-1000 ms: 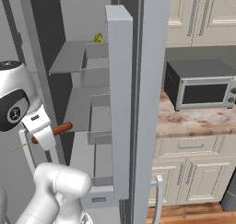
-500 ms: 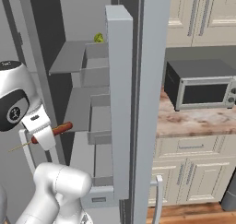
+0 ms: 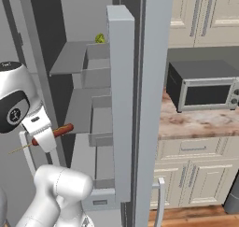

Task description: Store the hot dog in the freezer for long-term storage. Close the freezer door after placing the cooked food.

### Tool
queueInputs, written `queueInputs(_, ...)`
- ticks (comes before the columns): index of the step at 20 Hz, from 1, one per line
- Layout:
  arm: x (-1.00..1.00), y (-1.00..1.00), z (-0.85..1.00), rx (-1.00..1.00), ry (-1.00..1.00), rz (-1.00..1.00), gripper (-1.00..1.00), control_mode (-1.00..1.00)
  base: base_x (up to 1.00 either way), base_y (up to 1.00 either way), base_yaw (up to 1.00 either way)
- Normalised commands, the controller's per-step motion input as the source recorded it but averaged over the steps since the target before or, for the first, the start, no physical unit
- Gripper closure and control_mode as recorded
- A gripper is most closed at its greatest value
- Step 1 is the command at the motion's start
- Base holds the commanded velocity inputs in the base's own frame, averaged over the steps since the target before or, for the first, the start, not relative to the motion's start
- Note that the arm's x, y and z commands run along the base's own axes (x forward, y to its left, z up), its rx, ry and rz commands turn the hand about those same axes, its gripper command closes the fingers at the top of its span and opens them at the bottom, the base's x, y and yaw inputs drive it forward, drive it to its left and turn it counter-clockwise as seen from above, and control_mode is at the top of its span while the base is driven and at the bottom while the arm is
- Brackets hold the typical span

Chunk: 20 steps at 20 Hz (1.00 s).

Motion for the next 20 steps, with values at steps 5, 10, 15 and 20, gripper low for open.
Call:
queueInputs(5,0.05,0.0,0.0,0.0,0.0,0.0,1.0,-1.0,0.0,0.0,0.0)
queueInputs(10,0.1,0.0,0.0,0.0,-0.06,0.07,1.0,-1.0,0.0,0.0,0.0)
queueInputs(15,0.22,0.0,0.0,0.0,-0.03,0.12,1.0,-1.0,0.0,0.0,0.0)
queueInputs(20,0.04,0.02,0.0,-0.01,-0.09,0.13,1.0,-1.0,0.0,0.0,0.0)
